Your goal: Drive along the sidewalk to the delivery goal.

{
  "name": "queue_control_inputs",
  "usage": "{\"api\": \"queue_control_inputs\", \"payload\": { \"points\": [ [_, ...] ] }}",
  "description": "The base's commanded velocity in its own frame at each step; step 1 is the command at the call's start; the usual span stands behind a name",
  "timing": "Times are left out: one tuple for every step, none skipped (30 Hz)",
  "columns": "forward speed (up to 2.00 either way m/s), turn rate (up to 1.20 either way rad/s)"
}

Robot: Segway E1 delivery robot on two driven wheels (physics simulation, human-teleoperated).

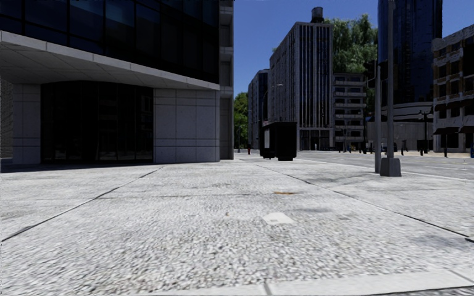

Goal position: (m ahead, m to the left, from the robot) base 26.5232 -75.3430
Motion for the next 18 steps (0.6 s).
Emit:
{"api": "queue_control_inputs", "payload": {
  "points": [
    [2.0,0.0],
    [2.0,0.0],
    [2.0,0.0],
    [2.0,0.0],
    [2.0,0.0],
    [2.0,0.0],
    [2.0,0.0],
    [2.0,0.0],
    [2.0,0.0],
    [2.0,0.0],
    [2.0,-0.01],
    [2.0,-0.01],
    [2.0,-0.01],
    [2.0,-0.01],
    [2.0,-0.01],
    [2.0,0.0],
    [2.0,0.0],
    [2.0,0.0]
  ]
}}
